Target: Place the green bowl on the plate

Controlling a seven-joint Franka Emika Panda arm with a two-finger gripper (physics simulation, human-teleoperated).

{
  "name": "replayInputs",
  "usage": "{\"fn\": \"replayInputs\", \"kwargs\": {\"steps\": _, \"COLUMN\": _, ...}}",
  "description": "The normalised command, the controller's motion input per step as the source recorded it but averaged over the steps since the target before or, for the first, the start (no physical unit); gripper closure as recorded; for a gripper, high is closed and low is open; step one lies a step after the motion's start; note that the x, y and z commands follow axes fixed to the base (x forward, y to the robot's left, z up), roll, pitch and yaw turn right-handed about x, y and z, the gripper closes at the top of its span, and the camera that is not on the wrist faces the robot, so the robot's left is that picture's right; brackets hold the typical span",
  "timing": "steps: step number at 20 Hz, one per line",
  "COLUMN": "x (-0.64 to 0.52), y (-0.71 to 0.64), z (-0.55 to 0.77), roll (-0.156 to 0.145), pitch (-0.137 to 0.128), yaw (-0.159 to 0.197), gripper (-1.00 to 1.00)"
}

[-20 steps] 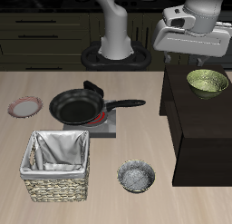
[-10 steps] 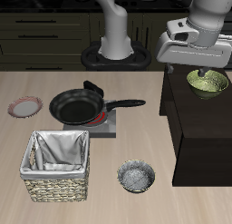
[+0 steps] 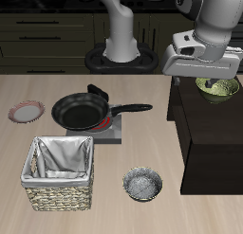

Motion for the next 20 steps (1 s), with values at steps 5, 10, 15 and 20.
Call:
{"fn": "replayInputs", "kwargs": {"steps": 5, "x": 0.19, "y": -0.08, "z": -0.29, "roll": 0.006, "pitch": 0.078, "yaw": -0.024, "gripper": -1.00}}
{"fn": "replayInputs", "kwargs": {"steps": 10, "x": -0.05, "y": -0.06, "z": -0.06, "roll": 0.017, "pitch": -0.020, "yaw": 0.006, "gripper": 1.00}}
{"fn": "replayInputs", "kwargs": {"steps": 15, "x": -0.03, "y": -0.04, "z": 0.08, "roll": 0.014, "pitch": -0.009, "yaw": -0.003, "gripper": 1.00}}
{"fn": "replayInputs", "kwargs": {"steps": 20, "x": -0.03, "y": -0.06, "z": 0.07, "roll": -0.007, "pitch": -0.014, "yaw": 0.016, "gripper": 1.00}}
